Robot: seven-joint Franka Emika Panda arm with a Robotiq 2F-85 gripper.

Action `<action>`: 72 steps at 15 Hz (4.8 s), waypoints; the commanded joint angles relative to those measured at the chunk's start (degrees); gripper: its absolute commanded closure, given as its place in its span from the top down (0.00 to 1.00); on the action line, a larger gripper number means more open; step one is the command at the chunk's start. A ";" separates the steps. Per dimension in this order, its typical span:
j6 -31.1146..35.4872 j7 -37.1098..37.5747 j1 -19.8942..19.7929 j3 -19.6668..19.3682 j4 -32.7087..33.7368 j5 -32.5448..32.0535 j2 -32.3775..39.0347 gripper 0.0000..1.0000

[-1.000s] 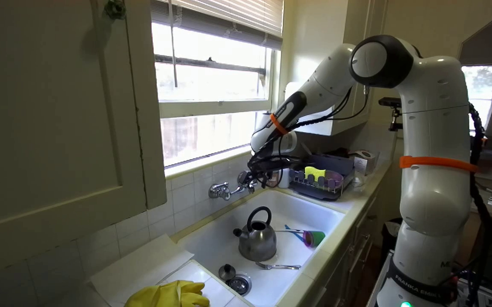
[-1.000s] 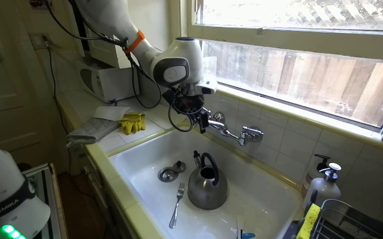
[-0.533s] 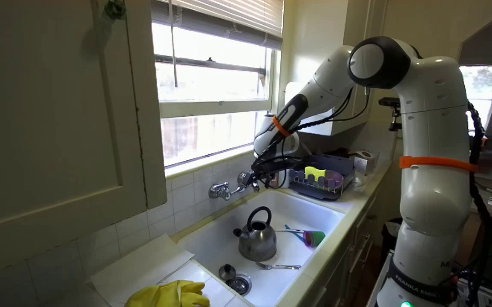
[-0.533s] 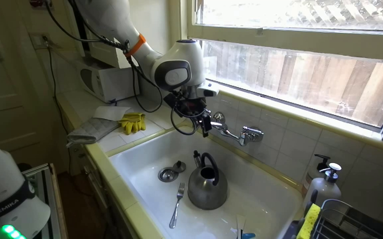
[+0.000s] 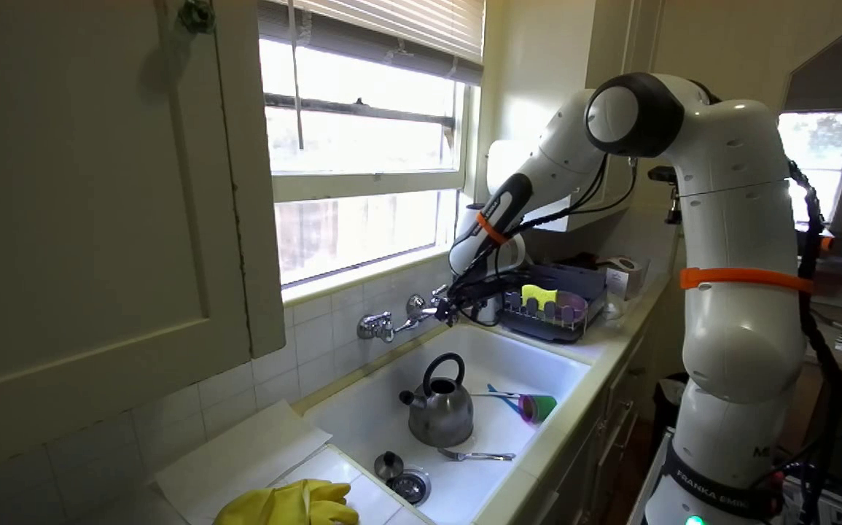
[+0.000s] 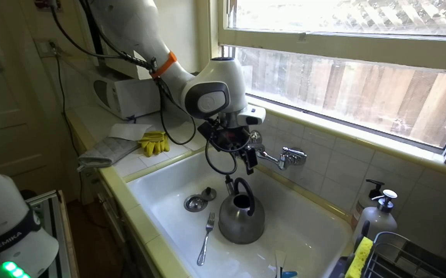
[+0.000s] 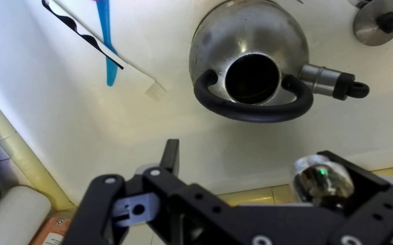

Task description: Move the tap nozzle to the right then open the right tap faucet

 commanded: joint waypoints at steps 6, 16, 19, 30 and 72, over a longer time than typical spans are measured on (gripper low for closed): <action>1.74 -2.67 -1.61 -0.36 -1.87 -0.08 -0.46 1.00; 0.78 -21.96 -6.80 6.38 -5.94 15.54 -8.16 1.00; 1.67 -23.00 -6.19 5.75 -7.02 16.54 -10.15 1.00; 5.19 -0.27 -6.36 -2.59 -1.51 9.10 -9.32 1.00; -6.80 -9.80 -12.23 3.13 35.60 10.67 19.79 1.00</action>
